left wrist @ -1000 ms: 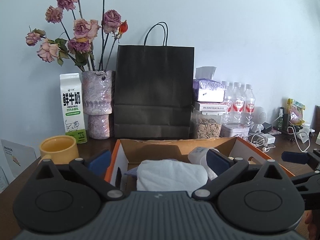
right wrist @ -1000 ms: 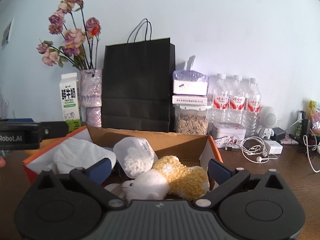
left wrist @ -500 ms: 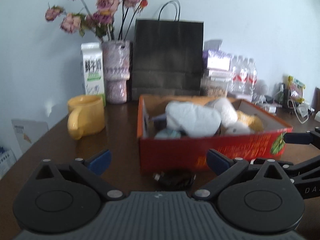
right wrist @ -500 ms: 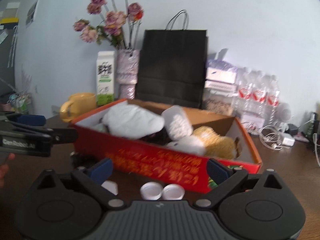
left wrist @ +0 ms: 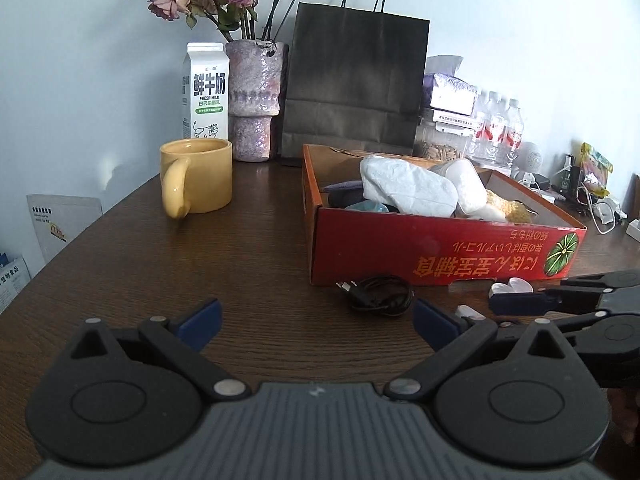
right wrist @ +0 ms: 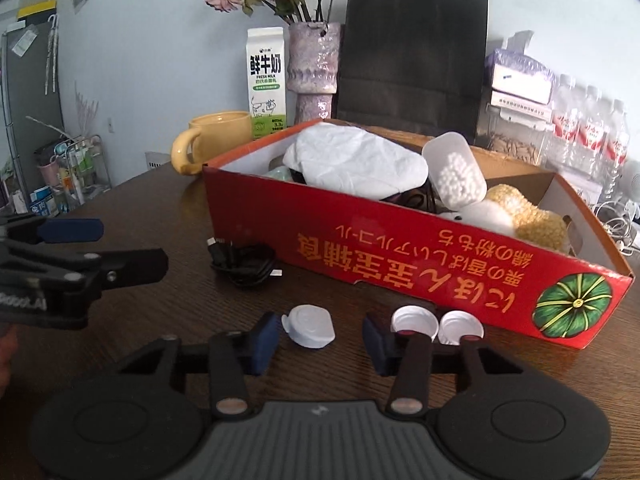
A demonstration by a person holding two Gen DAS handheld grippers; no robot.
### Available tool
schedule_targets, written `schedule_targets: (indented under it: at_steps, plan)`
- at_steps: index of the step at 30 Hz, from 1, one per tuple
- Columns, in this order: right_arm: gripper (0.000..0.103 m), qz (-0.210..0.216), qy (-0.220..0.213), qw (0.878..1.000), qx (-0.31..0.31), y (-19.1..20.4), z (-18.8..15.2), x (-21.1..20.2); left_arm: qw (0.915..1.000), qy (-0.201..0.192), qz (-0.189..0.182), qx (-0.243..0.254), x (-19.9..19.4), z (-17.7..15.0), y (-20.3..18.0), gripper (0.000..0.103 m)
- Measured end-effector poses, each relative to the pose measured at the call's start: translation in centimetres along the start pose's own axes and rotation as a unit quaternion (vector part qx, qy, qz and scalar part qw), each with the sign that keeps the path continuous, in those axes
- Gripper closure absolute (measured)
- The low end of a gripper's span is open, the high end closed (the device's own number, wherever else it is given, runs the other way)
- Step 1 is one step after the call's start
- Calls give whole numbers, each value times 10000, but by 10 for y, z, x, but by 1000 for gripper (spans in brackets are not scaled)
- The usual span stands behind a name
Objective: Organize objects
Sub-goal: 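Grasp the black cable with the left tool while the right tool grasps a white cap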
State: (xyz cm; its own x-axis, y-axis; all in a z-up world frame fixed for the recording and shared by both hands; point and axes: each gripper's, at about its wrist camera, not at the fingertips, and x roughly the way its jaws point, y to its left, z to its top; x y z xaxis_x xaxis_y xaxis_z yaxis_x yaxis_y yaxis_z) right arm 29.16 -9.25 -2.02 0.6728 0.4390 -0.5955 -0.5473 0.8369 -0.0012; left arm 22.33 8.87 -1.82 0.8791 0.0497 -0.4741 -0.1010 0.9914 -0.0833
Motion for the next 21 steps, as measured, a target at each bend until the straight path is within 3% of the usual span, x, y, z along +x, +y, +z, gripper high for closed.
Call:
schedule_targets:
  at_steps: [4, 11, 21]
  plan:
    - [77, 81, 58, 9999, -18, 3, 0, 4, 10000, 38, -17, -49, 1, 0, 1, 0]
    - [78, 81, -25, 9998, -155, 8, -2, 2, 9999, 76, 20, -73, 3, -1, 2, 0]
    - [78, -53, -558, 9984, -15, -4, 1, -18, 9997, 243, -10, 92, 13, 5, -11, 0]
